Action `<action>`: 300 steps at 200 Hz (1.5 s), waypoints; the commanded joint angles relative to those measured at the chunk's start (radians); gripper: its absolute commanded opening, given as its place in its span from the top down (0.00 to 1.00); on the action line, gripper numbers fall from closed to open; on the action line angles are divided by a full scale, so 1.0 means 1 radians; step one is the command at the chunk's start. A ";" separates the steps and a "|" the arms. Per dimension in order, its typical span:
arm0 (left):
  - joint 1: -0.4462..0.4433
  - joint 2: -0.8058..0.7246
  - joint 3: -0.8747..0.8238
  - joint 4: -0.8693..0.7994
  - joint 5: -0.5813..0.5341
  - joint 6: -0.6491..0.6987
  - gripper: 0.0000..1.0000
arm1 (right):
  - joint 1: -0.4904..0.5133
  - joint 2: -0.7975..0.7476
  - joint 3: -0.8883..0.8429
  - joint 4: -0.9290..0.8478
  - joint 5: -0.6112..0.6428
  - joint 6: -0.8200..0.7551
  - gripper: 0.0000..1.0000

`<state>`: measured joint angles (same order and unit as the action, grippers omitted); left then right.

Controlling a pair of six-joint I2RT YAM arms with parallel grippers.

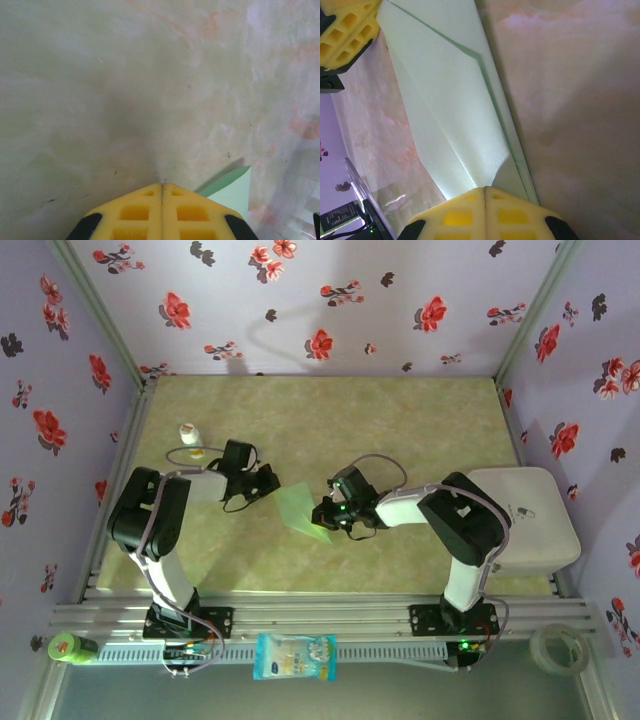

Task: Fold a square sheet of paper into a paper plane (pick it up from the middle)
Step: Fourth fold the wing at the center of the table.

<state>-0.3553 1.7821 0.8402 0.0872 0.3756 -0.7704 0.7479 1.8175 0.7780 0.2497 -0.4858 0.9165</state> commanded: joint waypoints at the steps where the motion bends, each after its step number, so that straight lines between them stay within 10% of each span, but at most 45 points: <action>1: -0.004 -0.079 0.029 -0.089 -0.065 0.047 0.98 | 0.001 0.030 -0.035 -0.190 0.053 -0.027 1.00; 103: -0.234 -0.092 0.005 -0.026 -0.020 -0.057 0.96 | 0.002 0.028 -0.024 -0.193 0.051 -0.024 1.00; 300: -0.167 -0.032 -0.164 0.109 -0.032 -0.065 0.97 | 0.042 0.056 0.181 -0.173 0.042 -0.005 1.00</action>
<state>-0.5362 1.7222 0.7017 0.2321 0.3855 -0.8326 0.7872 1.8271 0.9195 0.0769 -0.4759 0.8986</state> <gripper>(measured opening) 0.048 0.047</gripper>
